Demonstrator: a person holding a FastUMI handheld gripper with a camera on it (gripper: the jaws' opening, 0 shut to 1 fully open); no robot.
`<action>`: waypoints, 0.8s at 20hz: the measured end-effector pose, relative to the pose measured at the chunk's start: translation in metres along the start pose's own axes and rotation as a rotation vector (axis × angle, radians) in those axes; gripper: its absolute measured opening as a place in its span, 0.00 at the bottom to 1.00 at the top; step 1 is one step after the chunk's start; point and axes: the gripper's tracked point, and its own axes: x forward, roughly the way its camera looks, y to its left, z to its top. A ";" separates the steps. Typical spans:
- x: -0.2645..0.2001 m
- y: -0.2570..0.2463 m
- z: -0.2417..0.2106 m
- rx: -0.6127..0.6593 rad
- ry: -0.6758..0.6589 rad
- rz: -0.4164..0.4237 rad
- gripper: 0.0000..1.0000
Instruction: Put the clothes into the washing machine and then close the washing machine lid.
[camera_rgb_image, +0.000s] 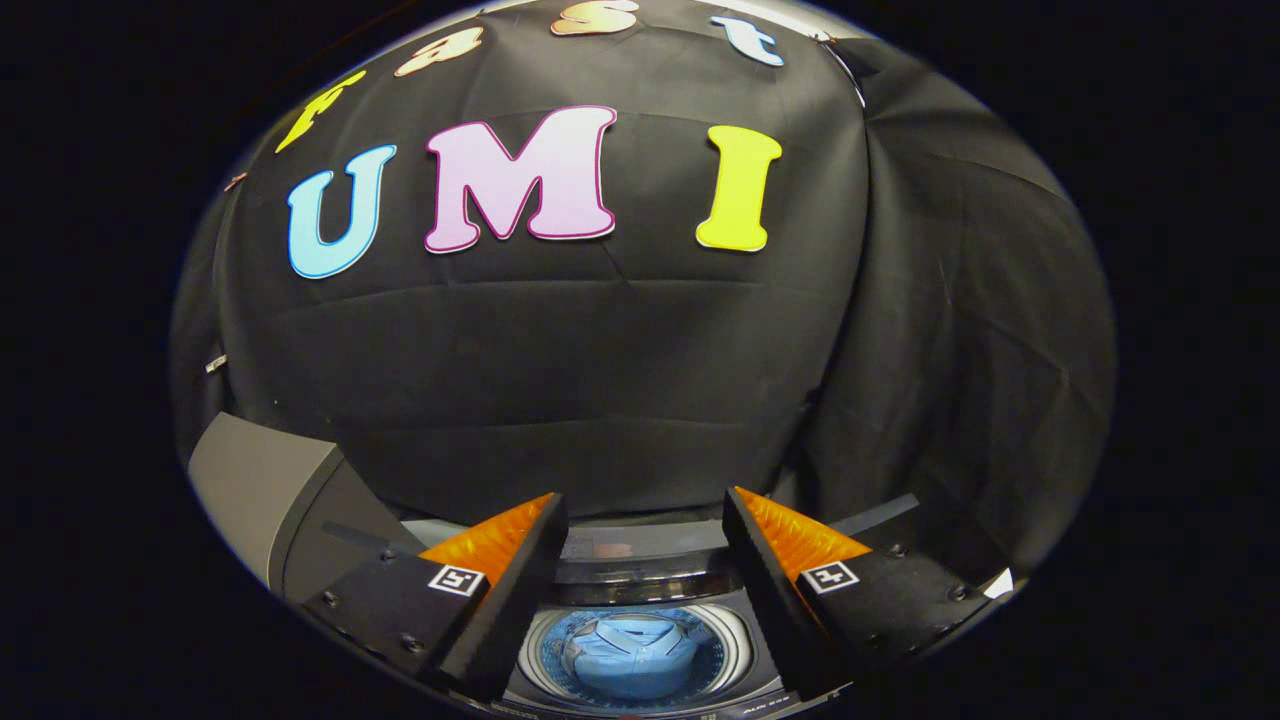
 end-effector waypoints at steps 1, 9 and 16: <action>0.000 -0.001 -0.001 0.001 0.001 -0.002 0.99; -0.011 -0.003 -0.010 -0.001 -0.002 -0.009 0.99; -0.021 -0.004 -0.020 0.004 -0.024 -0.005 0.99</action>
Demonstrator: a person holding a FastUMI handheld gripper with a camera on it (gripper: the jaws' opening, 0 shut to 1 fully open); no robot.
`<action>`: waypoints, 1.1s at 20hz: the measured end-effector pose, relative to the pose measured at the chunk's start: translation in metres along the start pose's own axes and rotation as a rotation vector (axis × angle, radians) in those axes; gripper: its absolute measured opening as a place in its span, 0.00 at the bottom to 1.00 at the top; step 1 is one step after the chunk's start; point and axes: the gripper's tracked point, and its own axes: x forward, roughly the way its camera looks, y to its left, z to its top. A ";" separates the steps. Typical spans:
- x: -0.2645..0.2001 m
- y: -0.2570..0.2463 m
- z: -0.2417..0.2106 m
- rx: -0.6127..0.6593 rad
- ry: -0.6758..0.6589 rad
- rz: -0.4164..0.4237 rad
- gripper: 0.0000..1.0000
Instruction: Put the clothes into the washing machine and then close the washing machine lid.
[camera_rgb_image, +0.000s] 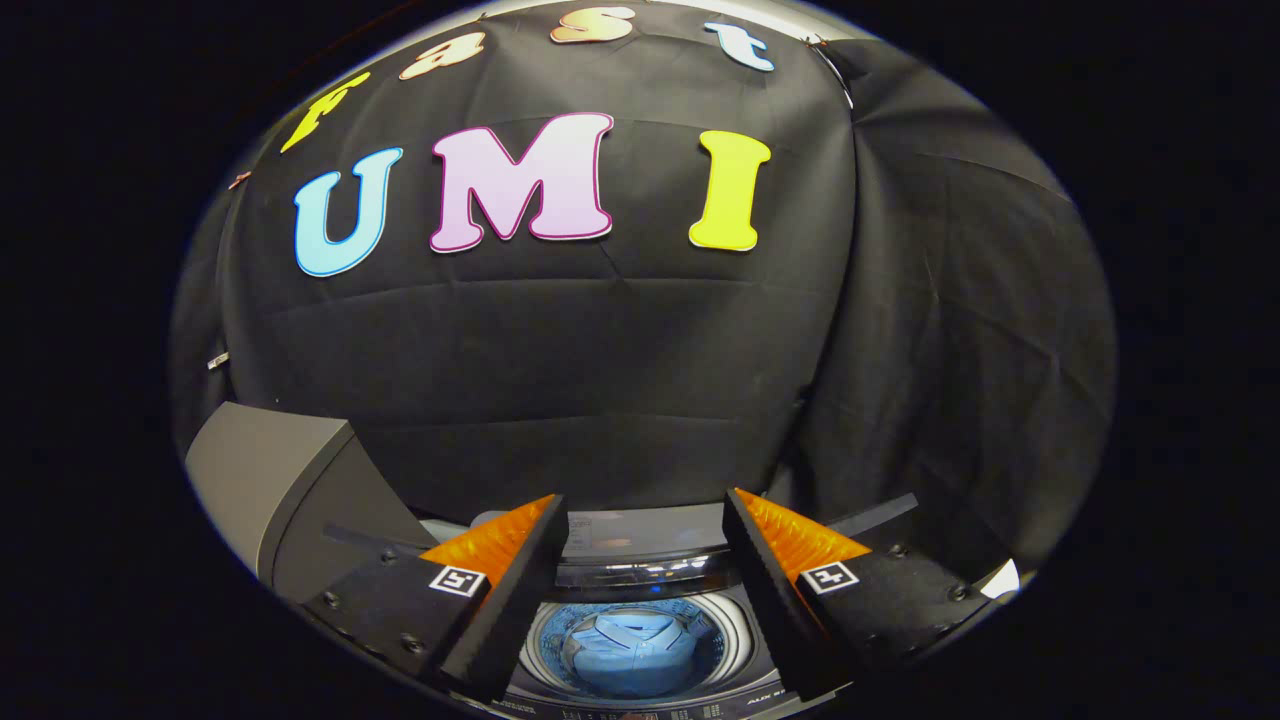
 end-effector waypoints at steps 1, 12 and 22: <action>-0.001 0.000 -0.001 -0.001 0.000 0.004 0.99; -0.005 0.011 -0.095 -0.008 0.205 0.032 0.98; -0.012 -0.006 -0.139 0.001 0.304 0.014 0.99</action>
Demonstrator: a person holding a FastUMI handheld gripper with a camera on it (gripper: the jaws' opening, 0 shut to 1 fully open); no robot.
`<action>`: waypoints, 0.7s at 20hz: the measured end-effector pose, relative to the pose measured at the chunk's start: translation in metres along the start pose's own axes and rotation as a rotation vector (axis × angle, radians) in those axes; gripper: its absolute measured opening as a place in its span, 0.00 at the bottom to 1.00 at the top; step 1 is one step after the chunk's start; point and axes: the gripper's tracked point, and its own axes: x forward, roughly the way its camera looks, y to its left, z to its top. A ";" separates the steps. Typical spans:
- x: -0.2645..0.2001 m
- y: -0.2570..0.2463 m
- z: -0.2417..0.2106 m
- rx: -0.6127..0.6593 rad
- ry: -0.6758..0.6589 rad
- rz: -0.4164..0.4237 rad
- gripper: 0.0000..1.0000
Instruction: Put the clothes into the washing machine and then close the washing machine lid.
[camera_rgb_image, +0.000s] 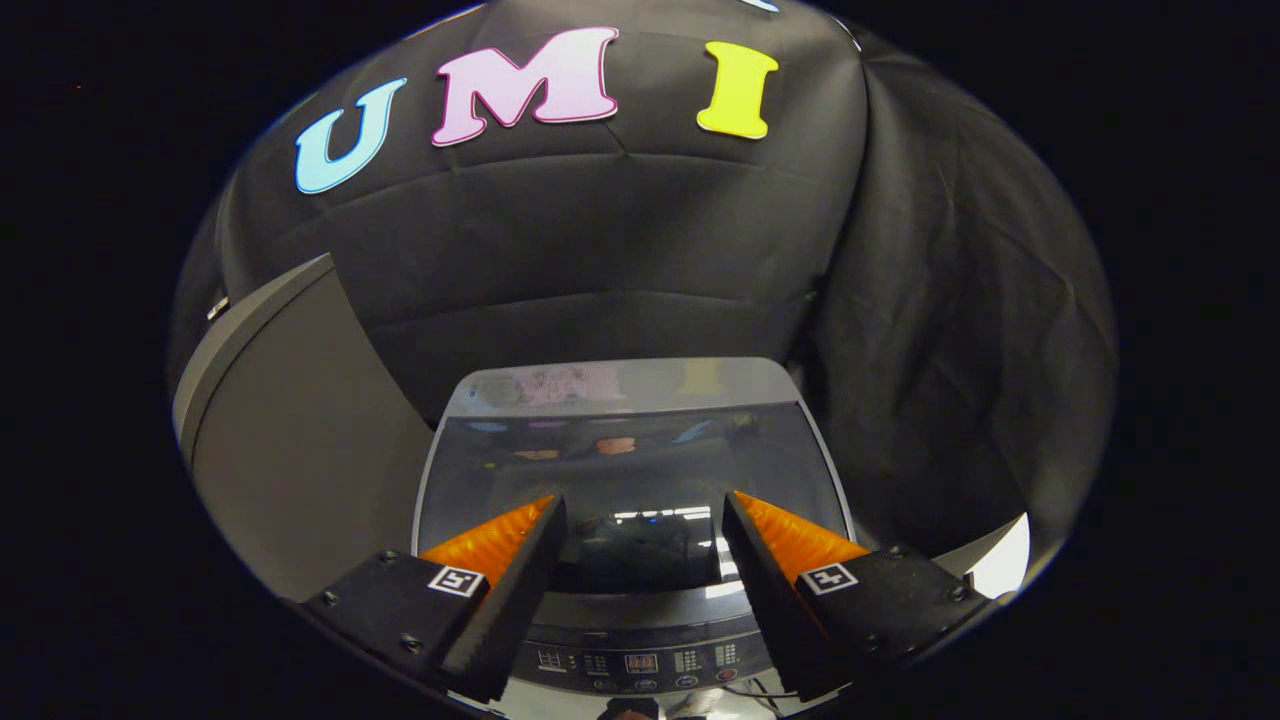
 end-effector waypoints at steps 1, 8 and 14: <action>-0.003 -0.001 0.001 0.007 -0.003 0.002 0.99; -0.037 -0.003 0.028 0.017 -0.098 0.009 0.99; -0.072 0.002 0.058 0.024 -0.236 0.024 0.99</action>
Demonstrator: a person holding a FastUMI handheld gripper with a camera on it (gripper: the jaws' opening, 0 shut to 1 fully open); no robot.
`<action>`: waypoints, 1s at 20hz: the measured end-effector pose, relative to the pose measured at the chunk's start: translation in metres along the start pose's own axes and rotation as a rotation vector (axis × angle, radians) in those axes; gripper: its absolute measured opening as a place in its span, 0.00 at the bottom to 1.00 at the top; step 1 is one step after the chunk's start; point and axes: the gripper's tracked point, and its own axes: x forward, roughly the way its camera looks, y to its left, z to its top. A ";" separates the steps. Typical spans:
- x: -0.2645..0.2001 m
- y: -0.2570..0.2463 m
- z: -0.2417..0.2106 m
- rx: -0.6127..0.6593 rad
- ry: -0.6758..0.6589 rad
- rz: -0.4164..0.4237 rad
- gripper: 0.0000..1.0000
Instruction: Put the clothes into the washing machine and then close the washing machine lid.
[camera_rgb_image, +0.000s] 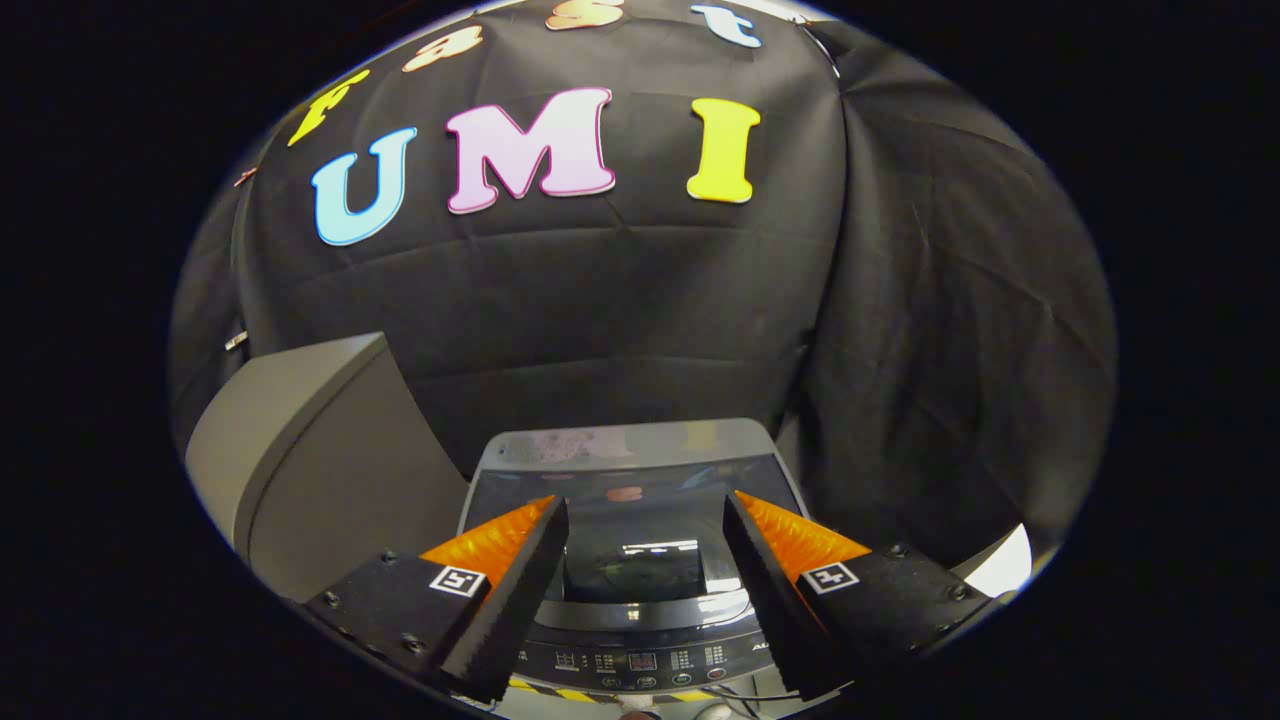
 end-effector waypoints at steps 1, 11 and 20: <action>-0.007 0.000 0.007 0.003 -0.028 0.003 0.99; -0.076 -0.005 0.069 -0.011 -0.235 0.031 0.98; -0.129 0.002 0.146 -0.044 -0.413 0.037 0.98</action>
